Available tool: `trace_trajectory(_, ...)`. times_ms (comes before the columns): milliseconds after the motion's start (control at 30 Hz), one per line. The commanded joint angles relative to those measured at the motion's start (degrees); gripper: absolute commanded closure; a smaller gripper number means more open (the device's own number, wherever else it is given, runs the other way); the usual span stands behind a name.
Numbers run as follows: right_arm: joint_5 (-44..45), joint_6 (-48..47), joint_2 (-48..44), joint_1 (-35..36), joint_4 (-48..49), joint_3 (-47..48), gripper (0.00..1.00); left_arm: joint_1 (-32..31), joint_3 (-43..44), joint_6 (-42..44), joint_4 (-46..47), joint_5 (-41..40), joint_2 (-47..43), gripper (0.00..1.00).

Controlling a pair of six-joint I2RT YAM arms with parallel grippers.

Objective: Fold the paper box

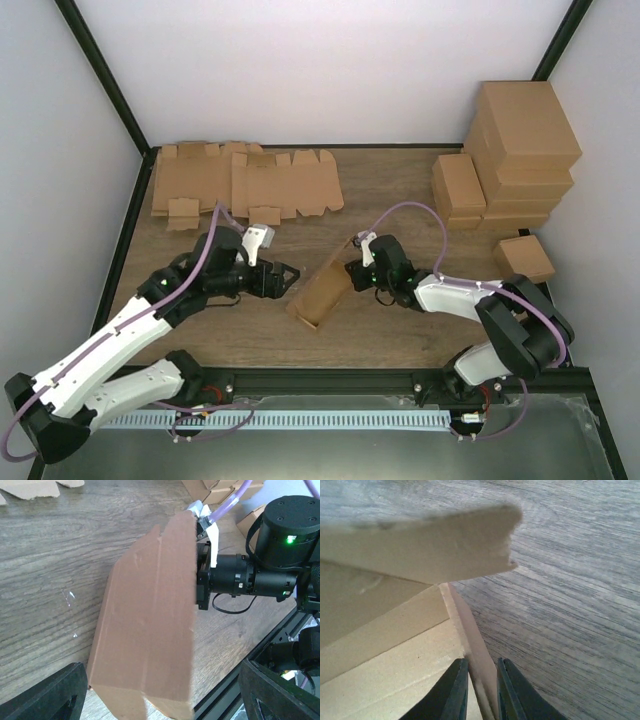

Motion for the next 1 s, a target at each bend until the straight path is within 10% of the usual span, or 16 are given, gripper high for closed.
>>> trace_trajectory(0, 3.34, 1.25, -0.24, 0.18, -0.23, 1.3, 0.85, -0.2, 2.89, 1.14, -2.12, -1.74, -0.38, 0.14)
trace_trajectory(500, 23.03, 28.48, -4.82, 0.18, -11.1, 0.44, 0.88, -0.19, -4.12, -2.37, 5.78, -13.84, -4.28, 0.08)
trace_trajectory(967, 3.23, 5.21, -21.18, 0.09, 2.55, -7.28, 0.28, -0.18, -12.92, -3.95, 9.01, -12.65, -5.45, 0.06)
